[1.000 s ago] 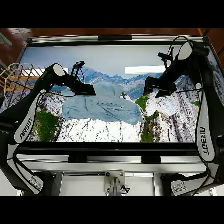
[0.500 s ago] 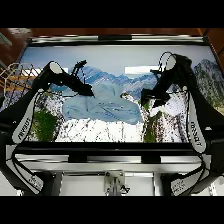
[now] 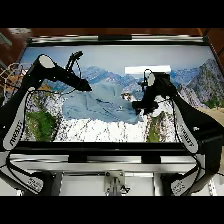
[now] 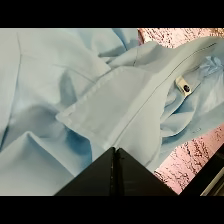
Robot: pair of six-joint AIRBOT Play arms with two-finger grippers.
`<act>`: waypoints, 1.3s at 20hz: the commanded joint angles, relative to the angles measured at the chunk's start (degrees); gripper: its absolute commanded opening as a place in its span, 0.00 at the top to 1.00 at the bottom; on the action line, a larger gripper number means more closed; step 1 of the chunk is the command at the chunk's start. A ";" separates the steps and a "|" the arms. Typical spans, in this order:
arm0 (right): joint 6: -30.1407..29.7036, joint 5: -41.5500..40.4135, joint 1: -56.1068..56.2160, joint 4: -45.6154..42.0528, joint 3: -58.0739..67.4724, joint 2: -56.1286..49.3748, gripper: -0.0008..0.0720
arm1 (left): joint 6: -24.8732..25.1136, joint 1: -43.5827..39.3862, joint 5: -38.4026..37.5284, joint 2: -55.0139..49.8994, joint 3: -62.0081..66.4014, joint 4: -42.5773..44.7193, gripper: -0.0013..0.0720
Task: Fold the shirts.
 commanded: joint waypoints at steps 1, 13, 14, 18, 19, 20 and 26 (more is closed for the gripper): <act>1.81 -3.61 0.66 -2.97 -0.55 -1.38 0.87 | 3.17 -0.02 1.46 2.67 0.07 -0.02 0.91; -14.99 -13.79 0.61 -14.82 36.72 26.91 0.87 | 5.25 -5.49 30.05 29.73 12.52 -0.13 0.91; -14.71 -16.65 0.61 -14.88 36.72 31.10 0.87 | 5.27 -7.41 34.62 32.28 13.92 -0.11 0.91; -14.71 -14.91 0.68 -5.75 35.60 40.61 0.87 | 5.18 -10.49 31.43 37.40 14.69 1.57 0.91; -14.71 -13.11 0.68 -2.43 33.57 41.51 0.87 | 3.52 -10.49 26.69 37.20 14.67 4.61 0.91; -14.62 -10.64 0.68 0.37 31.04 41.70 0.87 | -0.55 -10.51 21.90 36.65 14.16 9.57 0.91; -8.13 9.22 0.68 5.64 17.59 32.68 0.87 | -14.32 -10.67 6.27 35.15 -6.03 29.90 0.91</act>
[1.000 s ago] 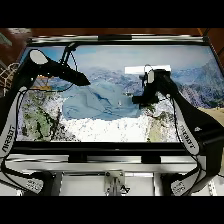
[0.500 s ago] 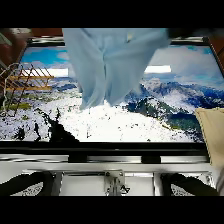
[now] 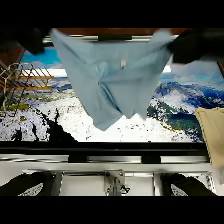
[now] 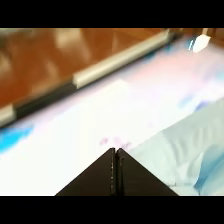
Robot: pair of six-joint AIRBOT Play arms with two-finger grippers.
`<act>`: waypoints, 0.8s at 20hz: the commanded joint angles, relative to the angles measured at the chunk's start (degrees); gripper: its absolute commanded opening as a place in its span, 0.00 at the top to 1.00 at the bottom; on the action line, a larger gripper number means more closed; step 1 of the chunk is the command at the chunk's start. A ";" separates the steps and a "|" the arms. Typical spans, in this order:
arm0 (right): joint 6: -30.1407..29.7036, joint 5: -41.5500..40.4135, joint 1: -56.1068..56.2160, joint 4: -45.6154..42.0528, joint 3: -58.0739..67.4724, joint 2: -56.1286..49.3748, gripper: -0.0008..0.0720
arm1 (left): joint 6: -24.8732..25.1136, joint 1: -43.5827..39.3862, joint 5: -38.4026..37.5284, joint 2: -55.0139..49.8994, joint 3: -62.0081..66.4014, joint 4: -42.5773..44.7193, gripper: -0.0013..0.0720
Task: Fold the shirts.
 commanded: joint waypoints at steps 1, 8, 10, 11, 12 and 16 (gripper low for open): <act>5.11 13.16 -0.02 3.43 -5.73 -6.51 0.87 | -8.70 -1.03 -6.71 -0.11 -14.93 8.15 0.91; 7.19 22.64 6.58 2.89 -5.88 -22.34 0.87 | -14.27 -6.67 1.29 -0.11 -45.75 7.93 0.90; 7.19 22.67 8.00 2.82 -5.88 -24.09 0.87 | -12.33 -6.47 -2.99 -0.09 -47.41 7.76 0.52; 7.19 22.69 8.33 2.71 -5.88 -24.28 0.87 | -8.61 -6.23 -4.28 0.02 -47.23 7.80 0.13; 7.23 22.71 8.50 2.71 -5.88 -24.26 0.87 | -6.32 -5.64 -3.89 0.22 -47.04 7.82 0.00; 8.24 22.73 8.61 2.71 -5.88 -24.26 0.87 | -2.93 -0.72 5.31 -1.31 -46.84 2.93 0.00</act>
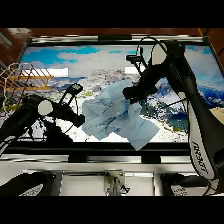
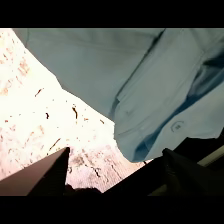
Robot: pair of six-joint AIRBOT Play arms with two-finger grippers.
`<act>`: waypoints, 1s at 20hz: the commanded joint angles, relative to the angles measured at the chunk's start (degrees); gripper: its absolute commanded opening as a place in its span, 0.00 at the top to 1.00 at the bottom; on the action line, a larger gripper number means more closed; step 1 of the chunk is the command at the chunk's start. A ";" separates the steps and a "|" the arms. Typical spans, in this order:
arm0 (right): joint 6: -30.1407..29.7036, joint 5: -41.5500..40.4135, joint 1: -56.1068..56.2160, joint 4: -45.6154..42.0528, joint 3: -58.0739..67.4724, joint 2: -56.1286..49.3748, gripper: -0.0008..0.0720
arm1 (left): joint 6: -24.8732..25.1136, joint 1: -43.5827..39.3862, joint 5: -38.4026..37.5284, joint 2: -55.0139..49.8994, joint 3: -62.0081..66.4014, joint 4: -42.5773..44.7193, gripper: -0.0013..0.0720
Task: Fold the shirts.
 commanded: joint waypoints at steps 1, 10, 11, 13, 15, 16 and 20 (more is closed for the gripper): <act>1.03 7.13 0.59 0.00 -0.04 -0.63 0.87 | 6.73 4.09 5.07 -2.36 -0.81 -8.41 0.00; 2.03 7.15 0.57 -0.22 -0.04 -0.63 0.87 | 22.67 6.49 -3.69 -19.06 -0.79 -26.03 0.17; 2.08 7.13 0.57 -0.31 -0.04 -0.63 0.87 | 22.99 6.49 -2.78 -19.71 -0.79 -26.82 0.17; 2.38 7.15 0.57 -0.72 -0.04 -0.63 0.87 | 22.95 6.51 -1.27 -20.26 -0.76 -27.47 0.50; 2.47 7.13 0.57 -1.05 -0.04 -0.63 0.87 | 22.97 6.54 -2.60 -20.06 0.39 -27.54 0.68; 2.47 7.13 0.57 -1.07 -0.04 -0.63 0.87 | 22.97 6.69 -3.69 -19.87 1.62 -27.54 0.82; 3.82 7.17 0.61 -1.01 -0.04 -0.63 0.87 | 22.01 9.38 -9.70 -17.73 9.90 -27.65 0.91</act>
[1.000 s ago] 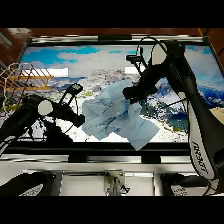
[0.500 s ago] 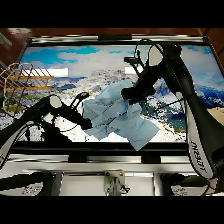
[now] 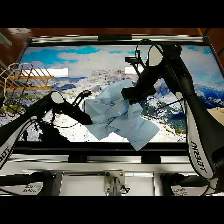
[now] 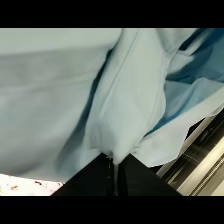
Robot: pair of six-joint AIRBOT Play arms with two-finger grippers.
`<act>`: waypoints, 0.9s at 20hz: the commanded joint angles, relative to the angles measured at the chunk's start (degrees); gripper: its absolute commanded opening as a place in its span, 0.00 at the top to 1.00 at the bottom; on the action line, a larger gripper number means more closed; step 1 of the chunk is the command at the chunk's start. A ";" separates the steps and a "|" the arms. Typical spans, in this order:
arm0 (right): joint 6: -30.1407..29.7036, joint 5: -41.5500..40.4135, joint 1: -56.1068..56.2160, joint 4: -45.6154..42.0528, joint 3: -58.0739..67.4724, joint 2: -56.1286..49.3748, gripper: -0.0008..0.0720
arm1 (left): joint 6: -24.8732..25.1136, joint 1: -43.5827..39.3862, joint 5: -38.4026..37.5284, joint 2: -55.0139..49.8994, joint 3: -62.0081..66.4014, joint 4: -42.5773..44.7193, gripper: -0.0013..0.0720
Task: Fold the shirts.
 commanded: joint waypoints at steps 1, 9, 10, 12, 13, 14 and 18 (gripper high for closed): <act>1.66 7.23 0.09 -0.09 0.00 -0.04 0.87 | -0.57 2.34 -4.76 2.38 6.80 -0.55 0.91; 4.98 6.97 3.23 -0.68 0.00 -0.57 0.87 | -9.33 5.60 -2.10 8.52 7.13 2.54 0.90; 5.01 6.75 4.26 -2.05 -0.07 -1.03 0.87 | -10.03 5.55 -0.90 8.37 6.12 2.08 0.85; 5.03 6.78 5.09 -2.60 -0.07 -1.97 0.87 | -12.04 6.05 -0.28 8.46 6.23 2.12 0.50; 5.09 6.82 5.07 -1.90 -0.07 -2.12 0.87 | -13.97 6.91 -0.57 8.61 7.37 2.19 0.21; 5.09 7.13 5.03 -1.95 -0.07 -2.12 0.87 | -15.89 8.52 -1.42 8.83 9.64 2.54 0.07; 5.09 7.41 5.03 -1.90 -0.07 -2.12 0.87 | -18.34 20.35 -4.35 9.42 26.38 14.14 0.07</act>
